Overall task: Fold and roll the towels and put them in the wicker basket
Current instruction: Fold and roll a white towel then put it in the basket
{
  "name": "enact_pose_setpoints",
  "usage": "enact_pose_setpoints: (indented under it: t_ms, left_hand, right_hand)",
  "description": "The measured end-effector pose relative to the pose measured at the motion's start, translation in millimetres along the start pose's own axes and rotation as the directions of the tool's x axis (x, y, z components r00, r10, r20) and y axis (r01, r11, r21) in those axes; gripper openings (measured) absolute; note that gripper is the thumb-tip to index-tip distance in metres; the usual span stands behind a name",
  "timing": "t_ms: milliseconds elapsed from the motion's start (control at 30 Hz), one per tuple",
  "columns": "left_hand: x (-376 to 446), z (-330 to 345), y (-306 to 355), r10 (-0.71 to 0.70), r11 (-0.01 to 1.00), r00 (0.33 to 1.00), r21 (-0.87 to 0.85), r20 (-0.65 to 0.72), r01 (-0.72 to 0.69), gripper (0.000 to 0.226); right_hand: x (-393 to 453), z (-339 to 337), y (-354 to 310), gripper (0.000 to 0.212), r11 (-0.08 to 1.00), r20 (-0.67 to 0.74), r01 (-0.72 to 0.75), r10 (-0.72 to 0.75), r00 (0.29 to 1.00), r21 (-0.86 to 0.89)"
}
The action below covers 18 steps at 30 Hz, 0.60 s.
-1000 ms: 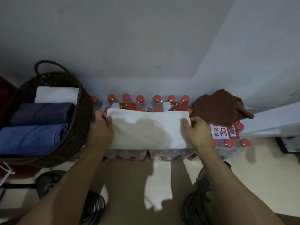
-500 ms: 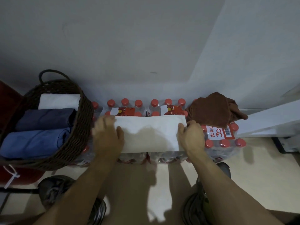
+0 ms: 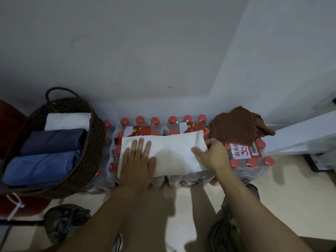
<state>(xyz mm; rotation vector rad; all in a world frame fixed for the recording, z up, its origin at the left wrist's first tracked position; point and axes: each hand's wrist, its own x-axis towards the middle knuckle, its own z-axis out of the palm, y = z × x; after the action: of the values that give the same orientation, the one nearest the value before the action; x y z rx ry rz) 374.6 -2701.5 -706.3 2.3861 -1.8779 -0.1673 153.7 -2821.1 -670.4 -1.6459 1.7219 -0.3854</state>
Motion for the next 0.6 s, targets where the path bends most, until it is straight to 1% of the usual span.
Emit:
enact_pose_setpoints:
  t_ms: [67,100,167,200,233,267,333,367,433,500,600]
  left_hand:
    - [0.7,0.8,1.4,-0.003,1.0,1.0,-0.004,-0.019,0.003,0.063]
    - [1.0,1.1,2.0,-0.004,1.0,1.0,-0.009,-0.028,0.004,0.064]
    - [1.7,1.9,1.8,-0.009,1.0,0.999,-0.018,-0.032,0.008,0.064]
    - [1.9,2.4,1.3,-0.012,1.0,0.999,-0.028,-0.031,0.011,0.063]
    - [1.9,3.0,0.9,-0.015,0.999,0.999,-0.038,-0.031,0.013,0.063]
    - [1.9,3.5,0.6,-0.018,0.999,0.999,-0.045,-0.031,0.016,0.063]
    - [1.7,3.9,-0.1,-0.02,0.998,0.999,-0.055,-0.025,0.019,0.062]
    - [1.7,3.5,-0.4,-0.018,0.998,1.0,-0.062,-0.02,0.017,0.062]
    - [1.4,1.6,0.8,-0.017,0.996,1.0,-0.082,-0.022,0.015,0.062]
    - [-0.7,-0.3,6.1,-0.045,0.995,0.998,-0.087,-0.041,0.041,0.061]
    - [-6.9,-0.2,20.8,-0.081,0.995,0.995,-0.061,-0.064,0.077,0.063]
  right_hand:
    - [3.4,-3.2,0.8,0.045,0.998,0.057,-0.008,0.004,0.998,0.064]
    - [4.5,-5.3,1.2,0.041,0.993,0.097,-0.027,0.016,0.995,0.111]
    - [5.6,-8.6,3.1,0.023,0.957,0.149,-0.062,0.02,0.989,0.283]
    - [4.9,-9.5,3.7,0.014,0.921,0.14,-0.068,0.015,0.99,0.384]
    - [3.6,-10.1,3.8,0.011,0.886,0.097,-0.05,0.006,0.995,0.461]
    - [2.6,-10.1,4.5,0.014,0.867,0.032,-0.01,-0.007,0.999,0.499]
    - [1.0,-9.4,7.3,0.029,0.873,-0.075,0.059,-0.026,0.997,0.485]
    - [0.2,-8.8,8.4,0.037,0.885,-0.096,0.072,-0.031,0.995,0.459]
    - [-0.3,-7.8,11.3,0.044,0.911,-0.079,0.069,-0.041,0.996,0.407]
    - [1.5,-8.6,15.6,0.043,0.929,-0.063,0.054,-0.034,0.997,0.366]
    - [5.7,-15.6,22.4,0.034,0.962,-0.125,0.066,-0.033,0.992,0.265]
